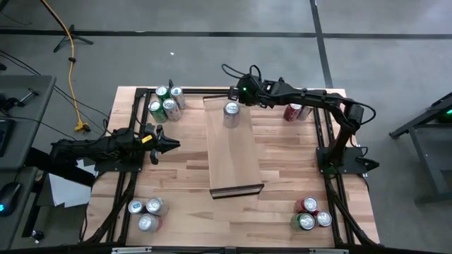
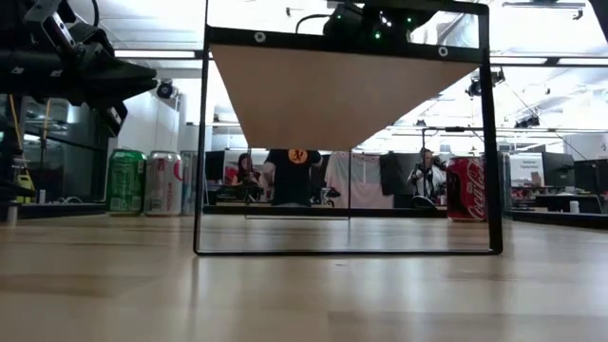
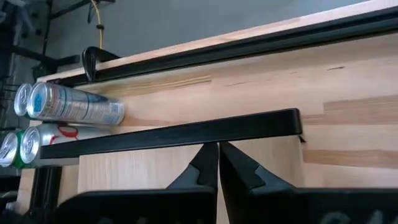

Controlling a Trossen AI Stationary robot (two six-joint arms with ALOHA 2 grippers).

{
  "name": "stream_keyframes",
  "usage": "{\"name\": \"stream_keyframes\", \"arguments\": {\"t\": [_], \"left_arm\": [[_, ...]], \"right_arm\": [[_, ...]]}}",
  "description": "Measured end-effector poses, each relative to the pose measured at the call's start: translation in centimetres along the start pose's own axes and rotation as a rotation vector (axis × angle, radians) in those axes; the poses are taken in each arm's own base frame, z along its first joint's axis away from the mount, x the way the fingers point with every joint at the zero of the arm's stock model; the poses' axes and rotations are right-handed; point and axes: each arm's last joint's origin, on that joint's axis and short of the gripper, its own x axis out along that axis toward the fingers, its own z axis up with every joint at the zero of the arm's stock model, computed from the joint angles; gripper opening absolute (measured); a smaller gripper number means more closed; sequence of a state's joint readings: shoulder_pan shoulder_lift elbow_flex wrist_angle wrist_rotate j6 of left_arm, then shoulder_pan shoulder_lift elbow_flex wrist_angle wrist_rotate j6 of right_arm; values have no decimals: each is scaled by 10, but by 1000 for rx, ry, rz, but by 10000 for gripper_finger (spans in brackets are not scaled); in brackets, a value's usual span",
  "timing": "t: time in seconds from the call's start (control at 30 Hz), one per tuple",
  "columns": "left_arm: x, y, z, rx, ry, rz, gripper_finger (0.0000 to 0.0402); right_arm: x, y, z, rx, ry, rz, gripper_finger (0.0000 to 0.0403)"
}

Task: Place canned beverage on shelf
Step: Put the silver soda can on the shelf

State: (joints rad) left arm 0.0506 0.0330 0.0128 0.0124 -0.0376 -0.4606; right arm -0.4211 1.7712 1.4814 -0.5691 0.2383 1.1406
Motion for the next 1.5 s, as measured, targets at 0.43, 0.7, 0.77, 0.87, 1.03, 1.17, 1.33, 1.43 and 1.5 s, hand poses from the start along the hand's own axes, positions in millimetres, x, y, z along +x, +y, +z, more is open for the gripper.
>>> {"name": "stream_keyframes", "arguments": {"t": [0.43,0.7,0.77,0.87,1.03,1.17,1.33,1.43,1.5], "left_arm": [[0,0,0,0,0,0,1],[0,0,0,0,0,0,1],[0,0,0,0,0,0,1],[0,0,0,0,0,0,1],[0,0,0,0,0,0,1],[0,0,0,0,0,0,1],[0,0,0,0,0,0,1],[0,0,0,0,0,0,1],[0,0,0,0,0,0,1]], "right_arm": [[-85,-41,26,-379,86,-185,0],[-154,-81,-42,-609,348,-266,0],[-159,-96,-71,-543,401,-220,0],[-161,-112,-112,-433,465,-93,0],[-161,-114,-161,-315,497,70,0],[-159,-111,-189,-321,535,73,0],[-154,-106,-220,-328,596,92,0],[-153,-102,-236,-333,627,138,0],[-152,-100,-242,-320,635,152,0]]}}
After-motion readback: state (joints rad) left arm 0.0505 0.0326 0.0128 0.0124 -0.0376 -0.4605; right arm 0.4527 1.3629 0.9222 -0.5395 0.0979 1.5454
